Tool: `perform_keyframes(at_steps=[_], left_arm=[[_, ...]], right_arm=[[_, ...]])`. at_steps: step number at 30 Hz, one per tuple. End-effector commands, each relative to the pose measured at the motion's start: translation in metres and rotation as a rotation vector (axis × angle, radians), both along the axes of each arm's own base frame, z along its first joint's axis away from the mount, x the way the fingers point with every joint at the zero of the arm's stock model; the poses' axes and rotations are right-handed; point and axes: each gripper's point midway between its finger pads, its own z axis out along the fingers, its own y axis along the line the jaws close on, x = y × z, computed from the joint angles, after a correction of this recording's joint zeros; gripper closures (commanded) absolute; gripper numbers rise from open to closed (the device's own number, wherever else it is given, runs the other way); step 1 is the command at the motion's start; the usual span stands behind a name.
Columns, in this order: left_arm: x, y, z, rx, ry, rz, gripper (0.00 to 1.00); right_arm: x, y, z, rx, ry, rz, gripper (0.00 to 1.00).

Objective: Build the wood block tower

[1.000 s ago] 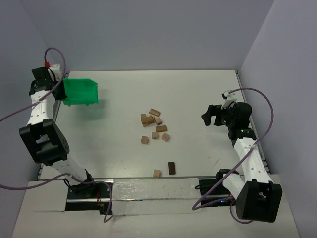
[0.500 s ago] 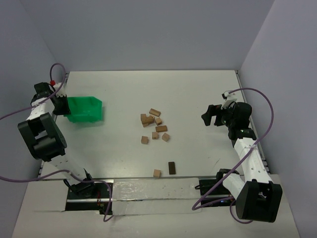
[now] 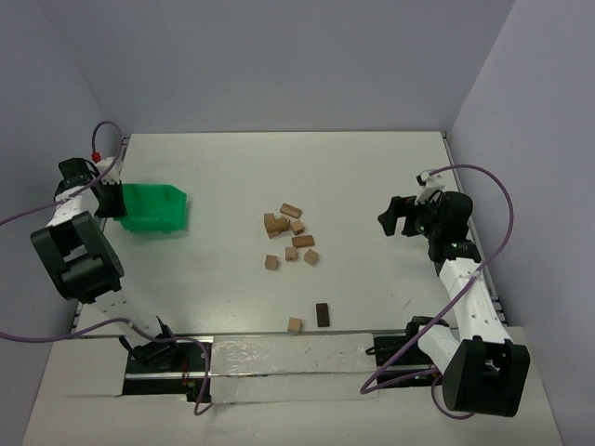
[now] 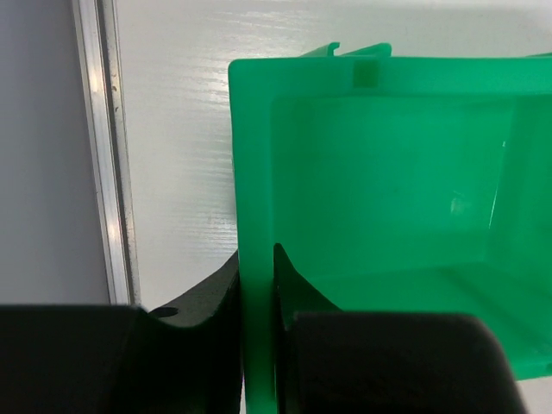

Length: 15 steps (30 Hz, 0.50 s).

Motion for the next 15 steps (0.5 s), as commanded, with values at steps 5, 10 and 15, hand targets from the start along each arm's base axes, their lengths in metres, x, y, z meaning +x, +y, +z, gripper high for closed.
perform_keyframes(at_steps=[5,10,15], left_arm=[[0.009,0.007,0.001,0.018,-0.040,-0.020,0.69],[0.011,0.008,0.003,0.017,-0.042,-0.020,0.57],[0.021,0.005,0.035,0.019,-0.115,-0.040,0.43]], right_arm=[[0.009,-0.002,0.027,-0.013,-0.072,0.005,0.00],[0.009,-0.002,0.026,-0.012,-0.070,0.006,0.00],[0.009,-0.002,0.026,-0.012,-0.070,0.006,0.00]])
